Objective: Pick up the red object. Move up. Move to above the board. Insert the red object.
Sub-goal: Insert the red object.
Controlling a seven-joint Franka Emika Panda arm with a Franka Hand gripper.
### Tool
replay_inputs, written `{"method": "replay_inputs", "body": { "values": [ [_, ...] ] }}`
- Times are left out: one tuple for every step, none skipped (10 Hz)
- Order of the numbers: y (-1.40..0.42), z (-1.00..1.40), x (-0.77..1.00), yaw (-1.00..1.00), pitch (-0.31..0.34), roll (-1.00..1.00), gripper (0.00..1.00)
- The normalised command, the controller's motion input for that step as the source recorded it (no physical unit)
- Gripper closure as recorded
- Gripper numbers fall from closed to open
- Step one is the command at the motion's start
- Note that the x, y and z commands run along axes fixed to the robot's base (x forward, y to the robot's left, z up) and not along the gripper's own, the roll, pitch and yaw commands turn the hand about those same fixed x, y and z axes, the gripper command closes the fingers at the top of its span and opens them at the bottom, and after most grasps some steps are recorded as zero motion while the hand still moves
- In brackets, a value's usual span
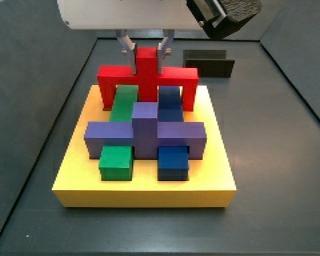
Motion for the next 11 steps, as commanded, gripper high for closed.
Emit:
{"method": "replay_inputs", "body": {
  "values": [
    [0.0,-0.13,0.05,-0.07,0.007,0.0,1.0],
    [-0.03,-0.08,0.11,0.0,0.066,-0.1,1.0],
    [0.0,-0.01,0.15,0.0,0.099,-0.13,1.0],
    [0.0,0.0,0.14,0.0,0.096,-0.18,1.0],
    [0.0,0.0,0.16,0.0,0.09,-0.21,1.0],
    [0.0,0.01,0.16,0.0,0.08,-0.23,1.0],
    [0.0,-0.01,0.09,0.0,0.067,-0.15,1.0],
    [0.0,-0.28,0.02,0.0,0.0,-0.14,1.0],
    [0.0,-0.45,0.0,0.0,0.0,-0.13,1.0],
    [0.0,-0.52,0.0,0.0,0.0,-0.08,1.0],
    [0.0,-0.57,0.0,0.0,0.003,0.0,1.0]
  ]
}}
